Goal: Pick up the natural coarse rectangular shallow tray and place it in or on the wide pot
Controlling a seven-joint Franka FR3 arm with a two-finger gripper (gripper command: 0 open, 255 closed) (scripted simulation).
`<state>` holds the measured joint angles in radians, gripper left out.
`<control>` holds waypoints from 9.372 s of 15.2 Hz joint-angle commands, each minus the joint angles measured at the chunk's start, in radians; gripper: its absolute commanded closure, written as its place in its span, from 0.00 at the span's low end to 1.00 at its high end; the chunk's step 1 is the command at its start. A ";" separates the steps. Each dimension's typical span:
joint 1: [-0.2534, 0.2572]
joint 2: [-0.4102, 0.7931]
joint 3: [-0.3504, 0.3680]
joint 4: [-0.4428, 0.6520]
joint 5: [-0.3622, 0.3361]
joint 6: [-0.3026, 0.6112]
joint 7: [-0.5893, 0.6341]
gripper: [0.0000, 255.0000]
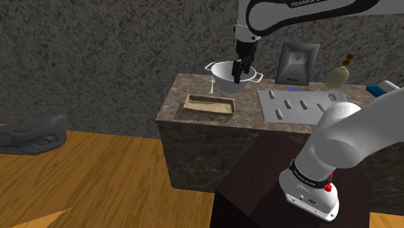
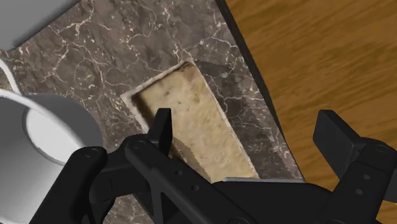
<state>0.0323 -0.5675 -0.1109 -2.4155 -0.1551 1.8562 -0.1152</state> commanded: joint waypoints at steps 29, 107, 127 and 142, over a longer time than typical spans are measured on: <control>0.071 0.788 -0.043 0.086 -0.042 0.761 -0.357 0.00; -0.175 0.798 -0.257 0.727 0.153 0.175 -0.974 1.00; -0.222 0.918 -0.253 0.664 0.207 0.355 -1.033 1.00; -0.215 0.884 -0.256 0.684 0.192 0.301 -1.024 0.00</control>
<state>-0.1874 0.3329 -0.3646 -1.7358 0.0441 2.1786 -1.1435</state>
